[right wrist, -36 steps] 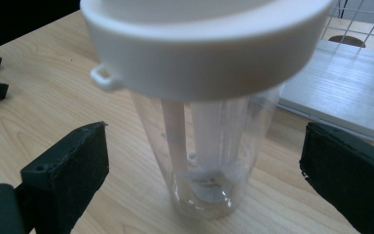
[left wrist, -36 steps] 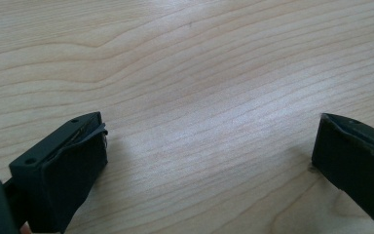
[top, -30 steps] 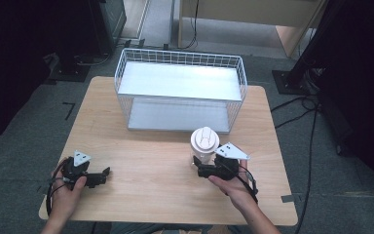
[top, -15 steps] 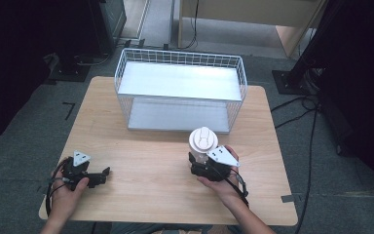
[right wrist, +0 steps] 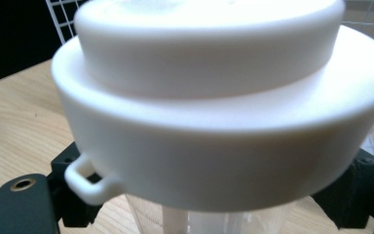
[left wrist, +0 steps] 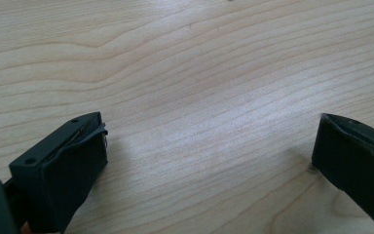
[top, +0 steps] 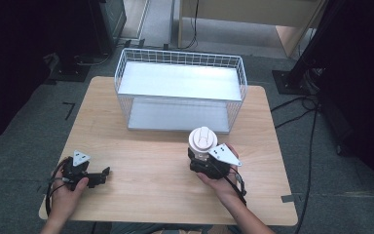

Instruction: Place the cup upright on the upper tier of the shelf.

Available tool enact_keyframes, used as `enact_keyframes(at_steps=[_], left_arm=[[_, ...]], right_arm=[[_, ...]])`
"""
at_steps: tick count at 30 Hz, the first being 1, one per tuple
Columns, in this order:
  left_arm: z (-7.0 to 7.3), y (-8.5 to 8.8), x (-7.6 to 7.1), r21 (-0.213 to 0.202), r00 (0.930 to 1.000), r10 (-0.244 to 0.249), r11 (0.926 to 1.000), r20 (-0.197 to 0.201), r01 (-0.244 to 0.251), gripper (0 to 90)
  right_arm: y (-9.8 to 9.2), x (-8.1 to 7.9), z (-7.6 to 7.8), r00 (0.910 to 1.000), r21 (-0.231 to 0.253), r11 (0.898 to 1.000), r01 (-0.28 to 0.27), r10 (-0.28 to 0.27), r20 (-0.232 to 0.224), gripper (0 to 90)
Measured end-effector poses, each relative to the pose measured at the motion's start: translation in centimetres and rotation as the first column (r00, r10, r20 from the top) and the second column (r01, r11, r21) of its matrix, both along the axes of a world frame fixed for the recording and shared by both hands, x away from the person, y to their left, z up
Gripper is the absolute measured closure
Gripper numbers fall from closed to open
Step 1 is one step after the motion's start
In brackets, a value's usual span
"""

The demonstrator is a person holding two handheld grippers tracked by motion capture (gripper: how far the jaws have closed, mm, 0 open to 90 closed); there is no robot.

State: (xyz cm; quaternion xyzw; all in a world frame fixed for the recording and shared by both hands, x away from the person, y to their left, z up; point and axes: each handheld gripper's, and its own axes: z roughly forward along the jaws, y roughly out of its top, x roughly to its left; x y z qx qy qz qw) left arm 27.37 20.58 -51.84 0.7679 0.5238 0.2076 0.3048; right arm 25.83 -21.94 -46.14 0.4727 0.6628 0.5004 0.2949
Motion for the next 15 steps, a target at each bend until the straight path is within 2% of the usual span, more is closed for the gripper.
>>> enact_keyframes(at_steps=[7,10,15], left_arm=[[0.0,0.1,0.0,-0.002,1.0000,-0.001,1.0000,-0.001,0.001,0.0],[0.0,0.1,0.0,-0.002,1.0000,-0.001,1.0000,-0.001,0.001,0.0],[0.0,0.1,0.0,-0.003,1.0000,-0.001,1.0000,-0.001,0.001,0.0]], right_arm=[[0.1,0.2,0.1,1.0000,-0.004,1.000,0.003,-0.002,0.008,15.1],[-0.1,0.3,0.5,0.9999,-0.001,1.000,0.011,-0.011,0.000,15.2],[-0.3,0.4,1.4,0.9997,0.011,1.000,0.009,-0.010,0.022,15.3]])
